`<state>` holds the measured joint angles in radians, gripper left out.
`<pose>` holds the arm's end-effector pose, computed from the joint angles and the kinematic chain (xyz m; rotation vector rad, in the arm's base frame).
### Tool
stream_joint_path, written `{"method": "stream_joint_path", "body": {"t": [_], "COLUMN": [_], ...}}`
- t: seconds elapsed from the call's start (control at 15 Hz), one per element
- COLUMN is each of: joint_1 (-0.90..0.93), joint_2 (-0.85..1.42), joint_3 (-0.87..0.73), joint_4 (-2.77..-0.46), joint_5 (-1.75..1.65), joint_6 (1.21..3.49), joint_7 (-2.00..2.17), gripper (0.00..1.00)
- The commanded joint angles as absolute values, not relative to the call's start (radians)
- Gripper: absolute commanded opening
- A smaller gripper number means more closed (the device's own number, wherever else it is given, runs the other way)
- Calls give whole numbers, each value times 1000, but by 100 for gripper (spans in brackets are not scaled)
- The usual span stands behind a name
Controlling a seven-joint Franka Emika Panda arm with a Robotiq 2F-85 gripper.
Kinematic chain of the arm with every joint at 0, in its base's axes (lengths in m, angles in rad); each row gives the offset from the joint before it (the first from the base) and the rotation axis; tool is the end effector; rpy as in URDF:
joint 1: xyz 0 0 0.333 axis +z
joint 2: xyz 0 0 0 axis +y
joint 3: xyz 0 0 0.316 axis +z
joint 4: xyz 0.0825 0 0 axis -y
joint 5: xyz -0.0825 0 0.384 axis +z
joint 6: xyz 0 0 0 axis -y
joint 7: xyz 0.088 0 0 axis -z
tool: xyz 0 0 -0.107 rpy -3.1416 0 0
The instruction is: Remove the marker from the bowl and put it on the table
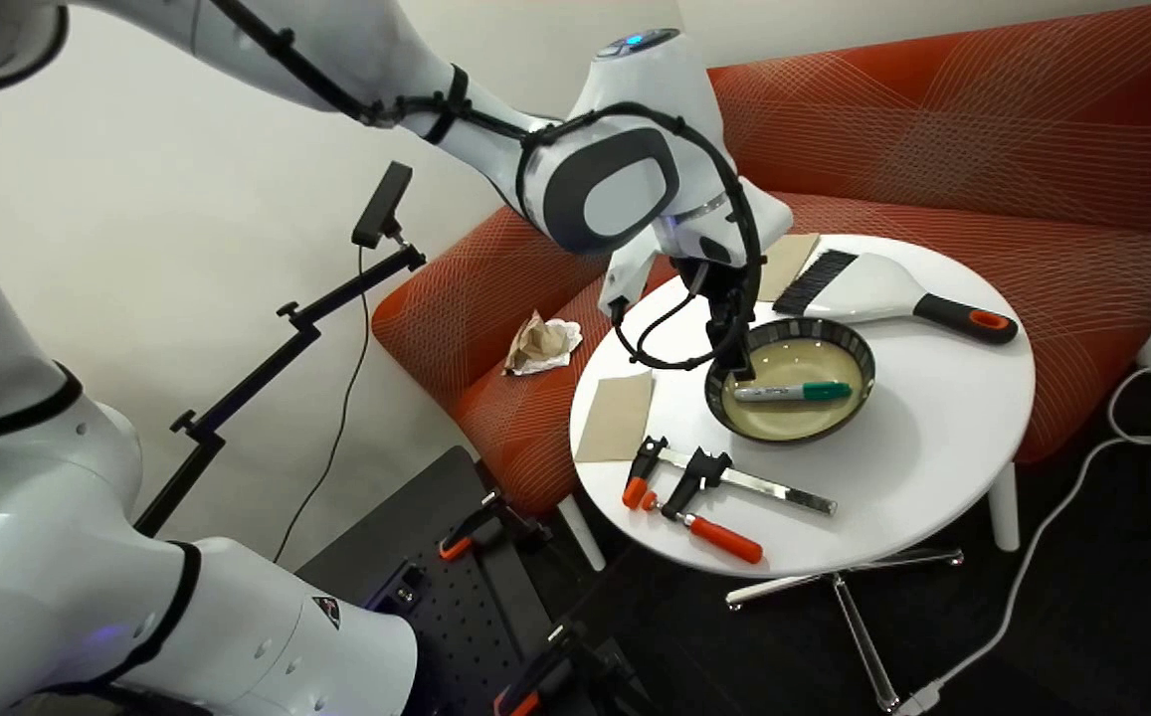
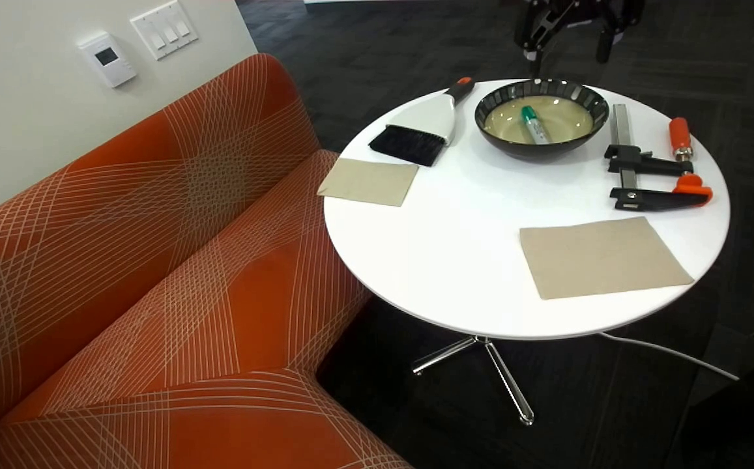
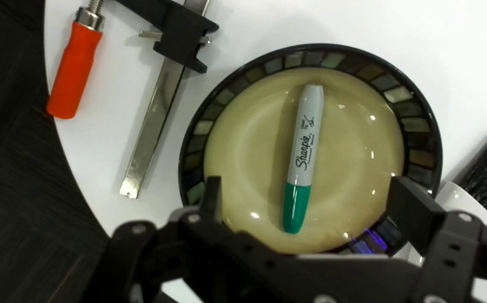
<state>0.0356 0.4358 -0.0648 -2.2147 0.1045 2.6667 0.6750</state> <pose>0.5514 -0.0200 0.1799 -2.8754 1.1995 -0.0163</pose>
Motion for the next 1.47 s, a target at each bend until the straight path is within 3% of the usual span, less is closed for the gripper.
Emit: {"method": "stream_joint_path", "body": {"t": [0.0, 1.4], "joint_1": [88, 107], "joint_2": [528, 748], "joint_3": [-103, -142], "joint_4": [-2141, -1968], "joint_5": [108, 157], "joint_6": [2680, 2706], "joint_7": [712, 687], "gripper": [100, 100]}}
